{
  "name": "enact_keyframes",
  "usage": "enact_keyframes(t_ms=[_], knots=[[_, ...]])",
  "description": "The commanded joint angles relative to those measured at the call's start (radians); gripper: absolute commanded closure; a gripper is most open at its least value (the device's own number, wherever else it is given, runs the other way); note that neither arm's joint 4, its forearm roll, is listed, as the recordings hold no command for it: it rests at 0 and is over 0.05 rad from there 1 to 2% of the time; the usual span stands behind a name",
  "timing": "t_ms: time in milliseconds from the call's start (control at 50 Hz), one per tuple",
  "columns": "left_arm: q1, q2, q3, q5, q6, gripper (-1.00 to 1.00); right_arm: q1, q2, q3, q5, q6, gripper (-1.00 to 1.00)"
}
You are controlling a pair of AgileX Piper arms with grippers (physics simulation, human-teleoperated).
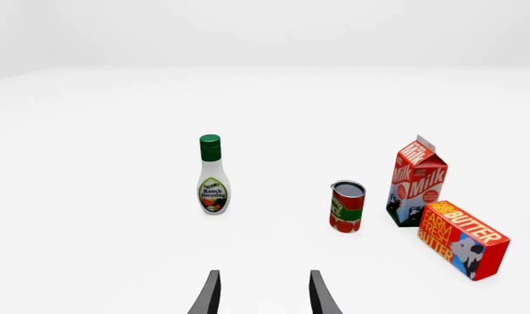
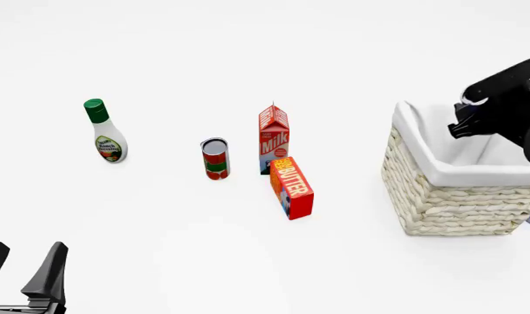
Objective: Pick the alphabet soup and place it in the basket.
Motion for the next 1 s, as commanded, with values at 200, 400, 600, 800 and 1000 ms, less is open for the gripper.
enact_keyframes(t_ms=[200, 400, 600, 800, 1000], knots=[[0.000, 0.000, 0.000, 0.000, 0.000, -1.00, -0.011, 0.081, -0.042, 0.010, -0.025, 1.00], [0.000, 0.000, 0.000, 0.000, 0.000, -1.00, -0.013, 0.133, -0.063, 0.006, -0.039, 1.00], [0.000, 0.000, 0.000, 0.000, 0.000, -1.00, -0.014, 0.166, -0.071, 0.000, -0.047, 1.00], [0.000, 0.000, 0.000, 0.000, 0.000, -1.00, -0.019, 0.197, -0.073, -0.010, -0.052, 1.00], [0.000, 0.000, 0.000, 0.000, 0.000, -1.00, -0.020, 0.227, -0.078, -0.018, -0.050, 1.00]])
